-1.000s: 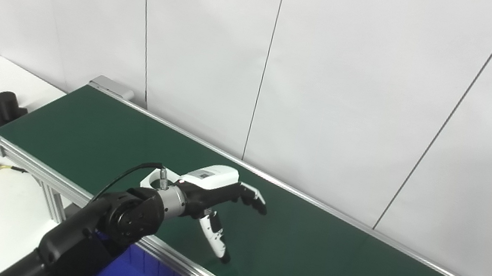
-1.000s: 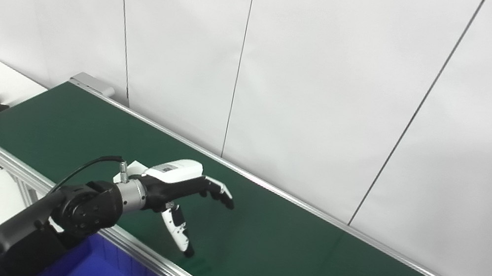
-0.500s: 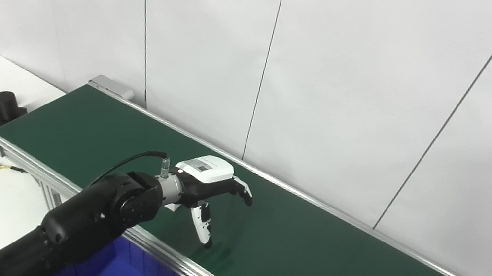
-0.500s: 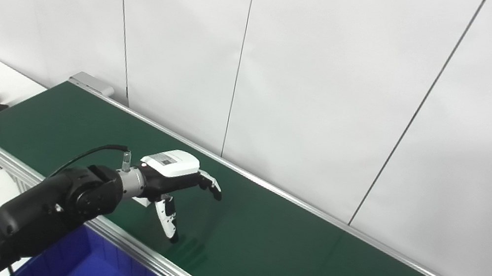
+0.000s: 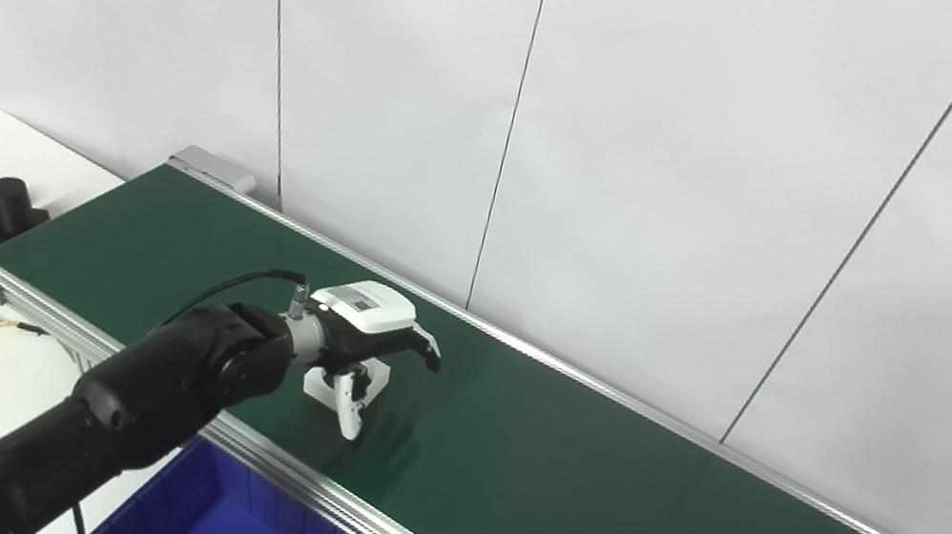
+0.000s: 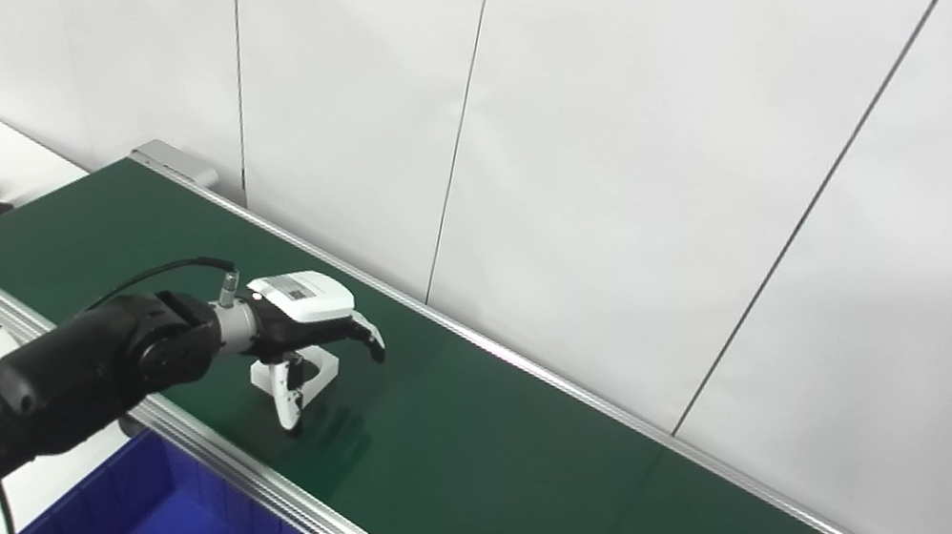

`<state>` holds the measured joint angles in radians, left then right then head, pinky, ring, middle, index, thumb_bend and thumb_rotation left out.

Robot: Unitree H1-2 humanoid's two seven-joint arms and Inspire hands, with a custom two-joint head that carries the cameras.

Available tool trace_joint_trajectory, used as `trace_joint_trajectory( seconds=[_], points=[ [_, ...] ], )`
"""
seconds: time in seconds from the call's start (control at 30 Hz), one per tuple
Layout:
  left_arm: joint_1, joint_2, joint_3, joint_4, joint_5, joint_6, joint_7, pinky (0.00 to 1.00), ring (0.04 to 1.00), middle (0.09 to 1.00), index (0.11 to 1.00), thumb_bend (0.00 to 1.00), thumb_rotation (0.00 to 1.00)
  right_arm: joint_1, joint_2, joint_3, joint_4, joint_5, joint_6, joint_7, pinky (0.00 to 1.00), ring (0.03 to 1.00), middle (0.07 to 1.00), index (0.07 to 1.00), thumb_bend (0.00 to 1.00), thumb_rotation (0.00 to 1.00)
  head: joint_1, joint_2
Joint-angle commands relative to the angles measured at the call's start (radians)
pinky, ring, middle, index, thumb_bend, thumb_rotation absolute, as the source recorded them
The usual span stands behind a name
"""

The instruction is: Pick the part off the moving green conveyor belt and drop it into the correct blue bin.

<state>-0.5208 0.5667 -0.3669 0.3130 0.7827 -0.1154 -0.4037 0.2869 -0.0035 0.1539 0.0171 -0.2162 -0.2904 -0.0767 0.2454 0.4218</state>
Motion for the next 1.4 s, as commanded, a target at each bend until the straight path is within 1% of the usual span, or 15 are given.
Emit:
trace_joint_trajectory(
  seconds=[0.0, 0.33, 0.43, 0.47, 0.53, 0.73, 0.83, 0.97, 1.03, 1.07, 1.13, 1.17, 1.2, 1.27, 1.37],
  points=[
    [-0.066, 0.037, 0.002, 0.014, 0.021, -0.029, 0.046, 0.77, 0.842, 0.862, 0.826, 0.92, 0.04, -0.001, 0.005, 0.006, -0.031, -0.004, -0.054, -0.002, 0.66, 0.755, 0.794, 0.882, 0.41, 0.78, -0.002, 0.003],
    [-0.082, 0.024, -0.035, 0.141, 0.092, -0.043, 0.125, 0.8, 0.854, 0.871, 0.854, 0.93, 0.07, 0.014, 0.007, 0.009, -0.049, 0.012, -0.045, 0.003, 0.67, 0.768, 0.801, 0.889, 0.44, 0.78, -0.008, 0.01],
    [-0.086, 0.011, -0.053, 0.169, 0.112, -0.025, 0.143, 0.82, 0.864, 0.876, 0.864, 0.93, 0.09, 0.021, 0.008, 0.01, -0.059, 0.012, -0.035, 0.004, 0.67, 0.77, 0.803, 0.89, 0.46, 0.79, -0.009, 0.013],
    [-0.087, 0.007, -0.057, 0.175, 0.118, -0.021, 0.149, 0.83, 0.869, 0.879, 0.871, 0.93, 0.1, 0.023, 0.007, 0.01, -0.061, 0.011, -0.032, 0.005, 0.68, 0.774, 0.804, 0.89, 0.49, 0.8, -0.009, 0.013],
    [-0.088, -0.005, -0.065, 0.186, 0.136, 0.001, 0.156, 0.85, 0.876, 0.886, 0.881, 0.94, 0.12, 0.025, 0.007, 0.01, -0.065, 0.007, -0.031, 0.004, 0.67, 0.769, 0.801, 0.888, 0.5, 0.81, -0.008, 0.014],
    [-0.091, -0.043, -0.074, 0.197, 0.165, 0.098, 0.134, 0.88, 0.897, 0.914, 0.904, 0.97, 0.13, 0.032, 0.008, 0.015, -0.074, 0.005, -0.032, 0.005, 0.68, 0.772, 0.802, 0.889, 0.49, 0.81, -0.015, 0.02],
    [-0.096, -0.066, -0.093, 0.218, 0.191, 0.146, 0.134, 0.89, 0.903, 0.929, 0.916, 0.98, 0.16, 0.033, 0.01, 0.018, -0.071, 0.0, -0.043, 0.001, 0.68, 0.778, 0.806, 0.888, 0.48, 0.8, -0.018, 0.023],
    [-0.096, -0.09, -0.12, 0.234, 0.222, 0.203, 0.154, 0.87, 0.891, 0.913, 0.897, 0.99, 0.16, 0.035, 0.014, 0.021, -0.074, -0.001, -0.043, -0.001, 0.66, 0.767, 0.8, 0.885, 0.5, 0.81, -0.024, 0.025],
    [-0.09, -0.102, -0.126, 0.25, 0.242, 0.213, 0.219, 0.77, 0.795, 0.814, 0.788, 0.9, 0.12, 0.035, 0.015, 0.02, -0.073, -0.001, -0.045, -0.002, 0.66, 0.759, 0.795, 0.882, 0.52, 0.81, -0.024, 0.025],
    [-0.087, -0.105, -0.127, 0.257, 0.245, 0.212, 0.246, 0.77, 0.795, 0.814, 0.788, 0.9, 0.12, 0.034, 0.015, 0.02, -0.073, -0.001, -0.046, -0.002, 0.66, 0.759, 0.795, 0.882, 0.52, 0.81, -0.024, 0.025],
    [-0.085, -0.109, -0.124, 0.265, 0.236, 0.207, 0.277, 0.7, 0.723, 0.735, 0.692, 0.81, 0.08, 0.034, 0.016, 0.02, -0.072, 0.001, -0.047, -0.001, 0.66, 0.757, 0.795, 0.882, 0.5, 0.8, -0.024, 0.025],
    [-0.087, -0.11, -0.126, 0.27, 0.234, 0.205, 0.286, 0.68, 0.691, 0.7, 0.576, 0.64, 0.07, 0.034, 0.015, 0.02, -0.071, -0.002, -0.049, -0.002, 0.66, 0.756, 0.794, 0.883, 0.48, 0.79, -0.026, 0.027],
    [-0.088, -0.111, -0.128, 0.273, 0.234, 0.205, 0.291, 0.67, 0.679, 0.683, 0.536, 0.58, 0.06, 0.034, 0.015, 0.02, -0.07, -0.005, -0.049, -0.002, 0.66, 0.754, 0.792, 0.882, 0.47, 0.79, -0.026, 0.027],
    [-0.091, -0.112, -0.132, 0.279, 0.231, 0.196, 0.305, 0.66, 0.665, 0.656, 0.498, 0.53, 0.06, 0.034, 0.017, 0.02, -0.071, -0.009, -0.049, -0.005, 0.65, 0.747, 0.79, 0.879, 0.46, 0.78, -0.026, 0.027],
    [-0.094, -0.11, -0.139, 0.273, 0.226, 0.199, 0.297, 0.66, 0.657, 0.64, 0.49, 0.52, 0.05, 0.037, 0.019, 0.022, -0.08, -0.009, -0.04, -0.003, 0.65, 0.749, 0.79, 0.881, 0.49, 0.8, -0.03, 0.031]
  ],
)
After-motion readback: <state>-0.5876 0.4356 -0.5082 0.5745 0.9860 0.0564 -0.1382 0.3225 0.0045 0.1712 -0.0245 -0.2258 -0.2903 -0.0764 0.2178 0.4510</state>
